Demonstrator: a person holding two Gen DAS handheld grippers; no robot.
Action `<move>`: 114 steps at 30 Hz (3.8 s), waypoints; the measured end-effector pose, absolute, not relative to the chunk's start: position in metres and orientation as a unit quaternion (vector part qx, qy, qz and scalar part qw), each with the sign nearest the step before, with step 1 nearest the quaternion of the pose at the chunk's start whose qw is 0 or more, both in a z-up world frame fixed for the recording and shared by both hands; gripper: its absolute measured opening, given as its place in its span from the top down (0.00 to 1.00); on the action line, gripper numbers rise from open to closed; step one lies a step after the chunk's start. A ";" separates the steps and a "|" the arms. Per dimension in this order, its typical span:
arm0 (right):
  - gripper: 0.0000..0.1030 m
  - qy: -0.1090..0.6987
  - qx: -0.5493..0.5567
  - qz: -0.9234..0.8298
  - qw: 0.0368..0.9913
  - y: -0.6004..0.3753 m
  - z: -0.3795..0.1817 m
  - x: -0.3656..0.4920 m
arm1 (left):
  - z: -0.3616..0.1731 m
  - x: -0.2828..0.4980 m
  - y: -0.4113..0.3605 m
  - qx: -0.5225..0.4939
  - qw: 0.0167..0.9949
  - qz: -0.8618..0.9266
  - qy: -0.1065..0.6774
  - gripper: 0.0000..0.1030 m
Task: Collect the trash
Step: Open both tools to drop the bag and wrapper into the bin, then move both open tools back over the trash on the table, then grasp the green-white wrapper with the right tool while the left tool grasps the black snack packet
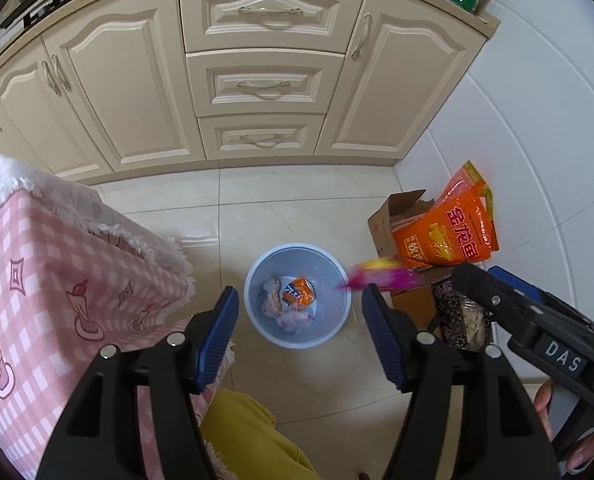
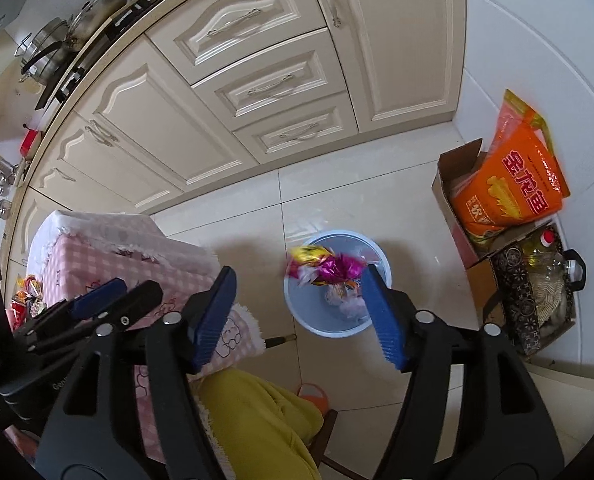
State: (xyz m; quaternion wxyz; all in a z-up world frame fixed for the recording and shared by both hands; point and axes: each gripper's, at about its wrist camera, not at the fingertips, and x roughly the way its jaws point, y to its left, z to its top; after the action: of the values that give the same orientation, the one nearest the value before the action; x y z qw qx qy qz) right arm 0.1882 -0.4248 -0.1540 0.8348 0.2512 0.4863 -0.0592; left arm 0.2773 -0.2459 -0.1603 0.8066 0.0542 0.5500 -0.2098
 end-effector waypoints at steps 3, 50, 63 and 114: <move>0.34 0.491 0.250 -0.064 0.832 -0.421 -0.153 0.184 | -0.159 0.277 -0.243 0.050 0.806 -0.213 0.550 0.39; 0.23 0.396 0.160 -0.049 0.903 -0.292 -0.044 0.085 | -0.061 0.175 -0.106 -0.019 0.851 -0.258 0.456 0.38; 0.21 0.405 0.104 0.017 0.908 -0.209 -0.034 0.114 | -0.058 0.181 -0.007 -0.081 0.858 -0.223 0.455 0.38; 0.94 0.463 0.033 0.232 0.855 -0.071 -0.096 0.271 | -0.106 0.303 0.126 -0.145 0.823 -0.089 0.541 0.38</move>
State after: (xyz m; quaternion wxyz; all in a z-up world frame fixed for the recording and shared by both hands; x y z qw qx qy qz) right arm 0.2708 -0.0715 -0.0963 0.8545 0.0332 0.4634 0.2323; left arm 0.3031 0.1261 -0.1060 0.8235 -0.1452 0.5411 -0.0895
